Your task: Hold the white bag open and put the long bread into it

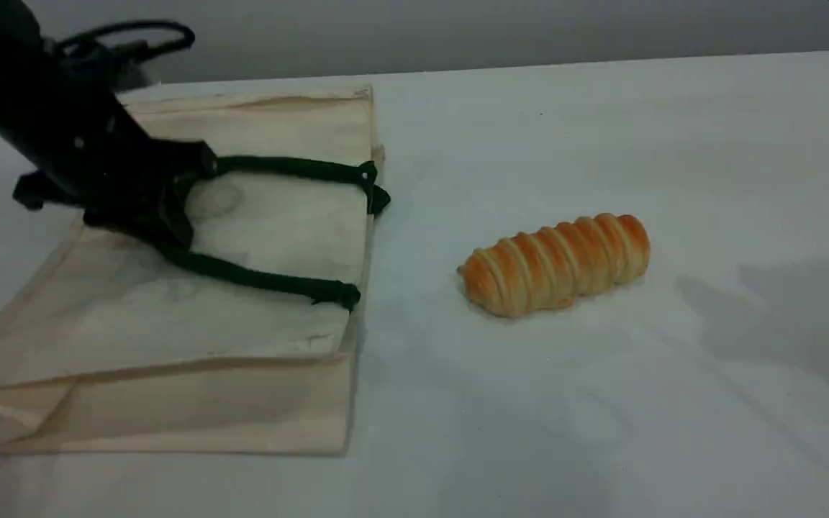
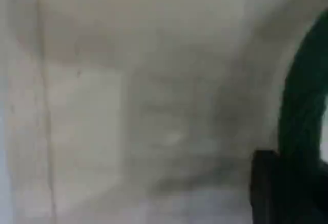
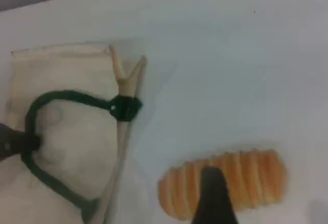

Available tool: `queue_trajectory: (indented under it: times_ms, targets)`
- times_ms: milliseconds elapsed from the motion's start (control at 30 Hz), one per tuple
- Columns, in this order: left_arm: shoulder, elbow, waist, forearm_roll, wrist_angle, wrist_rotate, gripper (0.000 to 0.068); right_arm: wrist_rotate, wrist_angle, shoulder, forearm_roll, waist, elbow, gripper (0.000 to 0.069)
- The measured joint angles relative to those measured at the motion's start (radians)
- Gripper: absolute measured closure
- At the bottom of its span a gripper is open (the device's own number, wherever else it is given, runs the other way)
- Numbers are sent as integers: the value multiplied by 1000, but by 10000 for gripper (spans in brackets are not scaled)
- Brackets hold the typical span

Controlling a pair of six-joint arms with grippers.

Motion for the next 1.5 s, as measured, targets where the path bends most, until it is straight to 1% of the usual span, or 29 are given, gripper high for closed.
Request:
queue_trajectory:
  times_ms: [67, 300, 433, 600, 767, 900, 1133, 1300, 1433, 1500]
  targets:
    - [-33, -31, -1, 0, 55, 14, 593, -14, 17, 20, 15, 0, 0, 244]
    - [-201, -163, -24, 2, 281, 15, 593, -101, 39, 135, 123, 0, 0, 244]
    - [-313, -206, -31, 6, 391, 15, 593, -203, 51, 204, 211, 0, 0, 244]
    - [-458, -208, -31, -4, 522, 15, 593, -355, 56, 289, 354, 0, 0, 244]
    - [-590, -208, -31, -52, 602, 15, 593, -468, 80, 380, 476, 0, 0, 244]
    - [-669, -208, -31, -52, 650, 14, 593, -545, 119, 455, 551, 0, 0, 244]
    - [-713, -209, -31, -53, 704, 8, 593, -653, 194, 568, 564, 0, -2, 244]
    - [-719, -209, -31, -63, 727, 0, 593, -659, 192, 616, 562, 0, -29, 244]
    - [-729, -209, -31, -124, 765, 6, 593, -662, 191, 621, 561, 0, -59, 244]
    - [-733, -209, -31, -137, 769, 8, 593, -662, 181, 621, 561, 0, -75, 244]
